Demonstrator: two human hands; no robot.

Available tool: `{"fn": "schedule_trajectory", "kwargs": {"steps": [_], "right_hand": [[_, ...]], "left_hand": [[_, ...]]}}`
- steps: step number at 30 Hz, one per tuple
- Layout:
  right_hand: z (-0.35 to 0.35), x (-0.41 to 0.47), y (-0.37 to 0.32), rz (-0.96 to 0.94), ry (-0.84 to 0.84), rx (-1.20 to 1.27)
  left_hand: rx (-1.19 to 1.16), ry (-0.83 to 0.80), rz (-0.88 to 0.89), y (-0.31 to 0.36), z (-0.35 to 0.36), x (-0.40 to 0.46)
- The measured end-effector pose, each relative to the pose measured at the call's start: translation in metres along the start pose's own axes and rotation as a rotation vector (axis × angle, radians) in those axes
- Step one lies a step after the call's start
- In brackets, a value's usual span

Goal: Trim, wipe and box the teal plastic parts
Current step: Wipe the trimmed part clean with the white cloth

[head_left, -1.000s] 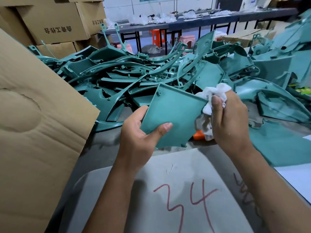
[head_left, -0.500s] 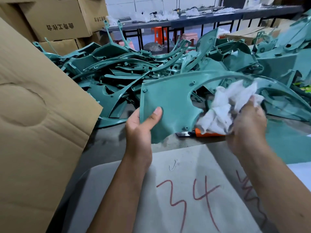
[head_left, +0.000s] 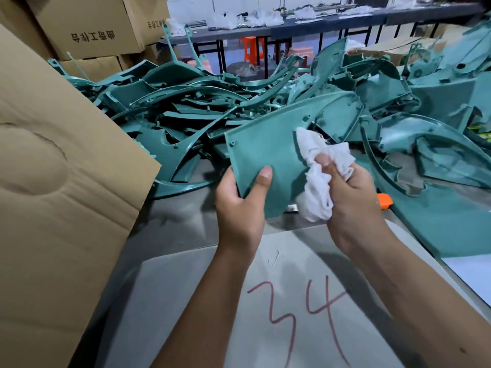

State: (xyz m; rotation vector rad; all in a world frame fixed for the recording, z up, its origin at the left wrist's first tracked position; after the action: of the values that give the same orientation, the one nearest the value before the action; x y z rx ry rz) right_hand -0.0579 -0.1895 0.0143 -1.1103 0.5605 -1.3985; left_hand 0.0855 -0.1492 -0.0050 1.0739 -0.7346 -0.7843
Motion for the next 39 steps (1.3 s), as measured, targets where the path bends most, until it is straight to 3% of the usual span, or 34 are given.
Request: {"fn": "schedule_trajectory", "kwargs": {"steps": [2,4,6,9,11,14,16,19,22,26,27,30,32,34,36,39], "right_hand": [[-0.009,0.005,-0.006,0.066,0.011,-0.022],[-0.014,0.006,-0.008,0.084,-0.083,-0.11],[-0.016,0.003,-0.006,0.05,-0.2,-0.251],[-0.018,0.0,0.0,-0.003,-0.183,-0.361],[-0.019,0.002,0.003,-0.013,-0.12,-0.292],[-0.029,0.009,0.002,-0.008,0.176,-0.269],[-0.035,0.009,-0.001,0.037,0.259,-0.234],[-0.021,-0.004,-0.002,0.093,-0.06,-0.33],[0.002,-0.018,0.003,0.01,-0.297,-0.472],[0.0,-0.014,0.005,-0.287,-0.085,-0.663],[-0.002,-0.014,0.004,-0.262,0.023,-0.589],[-0.015,-0.011,0.009,0.07,0.398,-0.082],[-0.019,-0.01,0.011,0.153,0.453,-0.059],[-0.015,-0.009,0.011,0.11,0.345,-0.071],[0.001,-0.016,0.011,0.057,0.122,-0.006],[0.023,-0.028,0.016,-0.013,-0.141,-0.14]], "left_hand": [[-0.068,-0.022,-0.026,0.003,-0.004,0.005],[-0.053,-0.001,-0.008,0.014,-0.015,0.011],[0.207,-0.078,0.1,0.019,-0.027,0.018],[0.568,-0.273,0.177,0.019,-0.029,0.015],[0.554,-0.253,0.223,0.021,-0.025,0.011],[0.393,-0.21,0.294,0.028,-0.02,0.007],[0.264,-0.144,0.285,0.032,-0.026,0.01],[0.294,-0.033,0.275,0.032,-0.037,0.016],[0.403,-0.003,0.283,0.03,-0.039,0.018],[0.403,-0.021,0.306,0.03,-0.029,0.012],[0.379,-0.027,0.32,0.032,-0.027,0.011],[0.324,0.049,0.373,0.041,-0.034,0.012],[0.31,0.177,0.394,0.046,-0.044,0.015],[0.255,0.303,0.402,0.049,-0.05,0.016],[0.2,0.41,0.409,0.046,-0.051,0.015],[0.216,0.546,0.387,0.038,-0.047,0.014]]}}
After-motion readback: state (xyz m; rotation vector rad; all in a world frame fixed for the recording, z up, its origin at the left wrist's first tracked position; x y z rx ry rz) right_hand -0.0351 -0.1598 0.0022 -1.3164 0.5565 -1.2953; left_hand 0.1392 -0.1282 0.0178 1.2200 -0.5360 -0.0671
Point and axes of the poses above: each hand's wrist, its own x-axis towards the middle knuckle, its own z-axis out of the palm, y = z × x, the point moved 3 cm from there along x, towards the middle knuckle, and after that the axes turned 5 degrees about -z, right-handed, at the moved point
